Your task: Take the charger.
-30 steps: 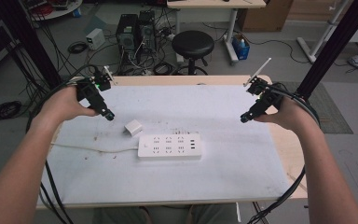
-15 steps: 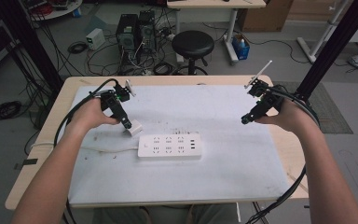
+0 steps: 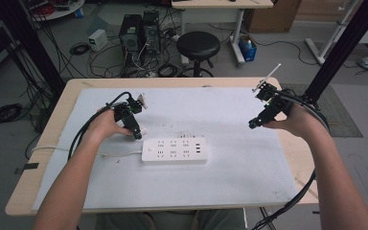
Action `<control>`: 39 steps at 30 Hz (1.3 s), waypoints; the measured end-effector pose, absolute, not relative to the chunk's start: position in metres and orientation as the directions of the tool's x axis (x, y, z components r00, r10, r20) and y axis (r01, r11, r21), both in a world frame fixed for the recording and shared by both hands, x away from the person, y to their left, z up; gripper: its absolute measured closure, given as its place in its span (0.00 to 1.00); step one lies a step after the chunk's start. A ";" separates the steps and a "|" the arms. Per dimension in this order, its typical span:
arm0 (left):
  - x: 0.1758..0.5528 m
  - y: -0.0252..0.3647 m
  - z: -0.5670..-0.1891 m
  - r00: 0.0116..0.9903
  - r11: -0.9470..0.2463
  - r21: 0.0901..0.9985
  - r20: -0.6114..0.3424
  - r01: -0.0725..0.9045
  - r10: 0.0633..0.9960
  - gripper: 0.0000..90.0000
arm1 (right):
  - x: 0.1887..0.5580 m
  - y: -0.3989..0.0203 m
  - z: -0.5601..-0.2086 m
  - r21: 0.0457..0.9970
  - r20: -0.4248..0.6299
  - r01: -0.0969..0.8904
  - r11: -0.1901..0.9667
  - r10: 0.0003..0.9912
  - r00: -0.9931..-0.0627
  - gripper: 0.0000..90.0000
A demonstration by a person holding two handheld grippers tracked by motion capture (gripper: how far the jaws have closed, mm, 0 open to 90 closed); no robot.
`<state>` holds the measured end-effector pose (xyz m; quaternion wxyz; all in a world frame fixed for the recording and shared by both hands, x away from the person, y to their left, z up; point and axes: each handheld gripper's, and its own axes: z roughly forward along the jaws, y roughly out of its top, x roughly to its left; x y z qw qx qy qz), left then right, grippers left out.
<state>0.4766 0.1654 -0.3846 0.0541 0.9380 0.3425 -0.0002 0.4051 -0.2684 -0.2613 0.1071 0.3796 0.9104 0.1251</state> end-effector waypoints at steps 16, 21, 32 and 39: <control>0.483 0.157 -0.403 0.751 -0.748 0.084 -0.011 0.659 0.660 0.34 | 0.405 -0.274 -0.267 0.313 -0.092 0.671 0.672 0.724 -0.683 0.13; 0.485 0.156 -0.406 0.749 -0.747 0.080 -0.001 0.660 0.662 0.46 | 0.405 -0.276 -0.268 0.316 -0.091 0.671 0.671 0.725 -0.682 0.13; 0.472 0.155 -0.366 0.769 -0.765 0.132 0.030 0.630 0.638 0.47 | 0.406 -0.275 -0.270 0.315 -0.081 0.680 0.662 0.733 -0.676 0.13; 0.460 0.160 -0.303 0.773 -0.761 0.190 0.020 0.620 0.635 0.47 | 0.406 -0.265 -0.266 0.293 -0.075 0.721 0.628 0.767 -0.637 0.15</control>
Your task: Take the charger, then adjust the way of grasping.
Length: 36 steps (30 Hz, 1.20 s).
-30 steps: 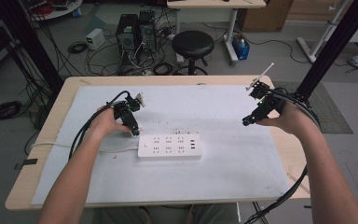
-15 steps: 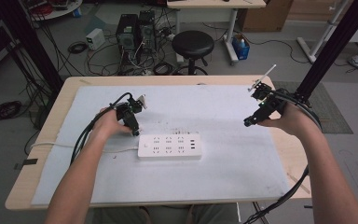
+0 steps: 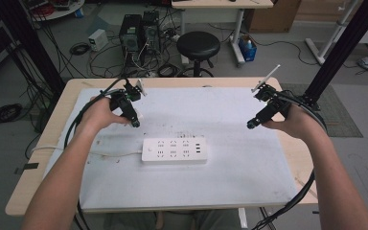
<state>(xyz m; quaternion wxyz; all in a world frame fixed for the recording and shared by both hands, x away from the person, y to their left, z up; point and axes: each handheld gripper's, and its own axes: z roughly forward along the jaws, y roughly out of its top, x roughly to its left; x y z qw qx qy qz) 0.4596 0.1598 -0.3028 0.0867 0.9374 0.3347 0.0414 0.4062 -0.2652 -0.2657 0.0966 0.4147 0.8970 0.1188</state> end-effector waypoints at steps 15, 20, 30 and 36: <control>0.430 0.149 -0.251 0.837 -0.814 0.280 0.060 0.509 0.544 0.47 | 0.394 -0.270 -0.243 0.359 0.026 0.792 0.494 0.843 -0.537 0.15; 0.424 0.139 -0.247 0.866 -0.823 0.344 0.049 0.453 0.497 0.47 | 0.391 -0.268 -0.241 0.353 0.093 0.819 0.452 0.854 -0.511 0.15; 0.405 0.112 -0.251 0.931 -0.814 0.499 0.037 0.299 0.364 0.47 | 0.391 -0.254 -0.242 0.345 0.300 0.876 0.338 0.844 -0.444 0.18; 0.396 0.086 -0.255 0.962 -0.809 0.552 0.044 0.201 0.270 0.47 | 0.393 -0.246 -0.247 0.322 0.499 0.916 0.240 0.779 -0.380 0.22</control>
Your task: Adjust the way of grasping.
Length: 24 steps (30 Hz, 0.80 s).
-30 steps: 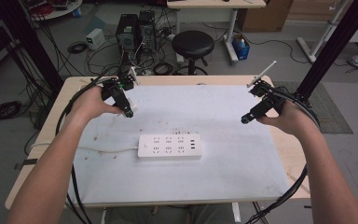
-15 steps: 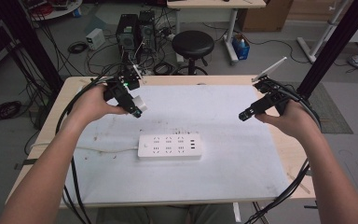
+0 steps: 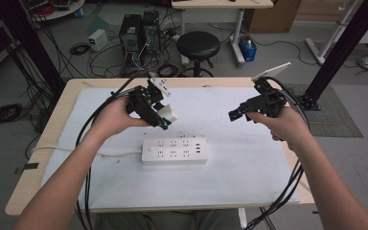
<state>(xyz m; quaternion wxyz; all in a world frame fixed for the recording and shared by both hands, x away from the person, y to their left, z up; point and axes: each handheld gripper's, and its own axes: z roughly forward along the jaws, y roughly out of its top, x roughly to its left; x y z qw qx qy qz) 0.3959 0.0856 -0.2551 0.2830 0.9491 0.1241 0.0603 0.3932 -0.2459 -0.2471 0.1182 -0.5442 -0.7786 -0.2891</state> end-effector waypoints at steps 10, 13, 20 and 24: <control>0.390 0.027 -0.264 0.984 -0.790 0.608 0.076 0.081 0.159 0.47 | 0.392 -0.231 -0.261 0.270 0.697 0.950 0.159 0.648 -0.307 0.30; 0.387 0.011 -0.263 0.987 -0.785 0.617 0.087 0.054 0.137 0.47 | 0.393 -0.226 -0.264 0.268 0.713 0.951 0.154 0.632 -0.303 0.30; 0.378 -0.008 -0.261 0.985 -0.788 0.615 0.146 -0.015 0.096 0.47 | 0.396 -0.208 -0.276 0.262 0.752 0.951 0.165 0.584 -0.308 0.57; 0.375 -0.009 -0.261 0.975 -0.804 0.593 0.197 -0.038 0.099 0.47 | 0.397 -0.206 -0.279 0.278 0.769 0.946 0.168 0.551 -0.324 0.67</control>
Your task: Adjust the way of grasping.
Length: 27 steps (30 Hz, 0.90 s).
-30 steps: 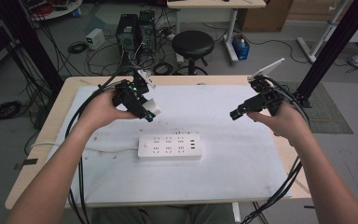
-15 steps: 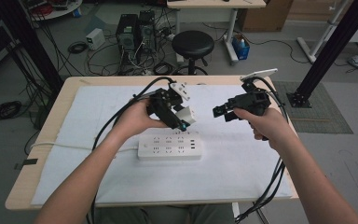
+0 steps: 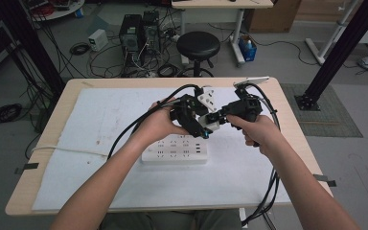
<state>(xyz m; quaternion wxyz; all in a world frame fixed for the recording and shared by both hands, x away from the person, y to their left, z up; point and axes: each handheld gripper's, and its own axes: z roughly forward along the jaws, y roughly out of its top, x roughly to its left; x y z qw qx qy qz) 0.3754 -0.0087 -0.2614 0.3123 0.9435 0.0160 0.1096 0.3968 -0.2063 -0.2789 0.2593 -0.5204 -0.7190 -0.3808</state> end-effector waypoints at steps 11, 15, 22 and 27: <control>0.379 0.029 -0.257 0.952 -0.873 0.483 0.230 0.068 0.202 0.32 | 0.393 -0.215 -0.257 0.453 0.534 0.842 0.291 0.668 -0.518 0.69; 0.384 0.069 -0.254 0.941 -0.912 0.367 0.202 0.183 0.271 0.32 | 0.392 -0.221 -0.240 0.472 0.335 0.780 0.410 0.735 -0.589 0.69; 0.390 0.130 -0.257 0.906 -0.919 0.104 0.155 0.380 0.393 0.32 | 0.391 -0.214 -0.219 0.375 0.037 0.687 0.622 0.730 -0.682 0.69; 0.395 0.159 -0.261 0.877 -0.881 0.009 0.098 0.473 0.471 0.28 | 0.394 -0.210 -0.212 0.316 -0.061 0.649 0.693 0.697 -0.714 0.69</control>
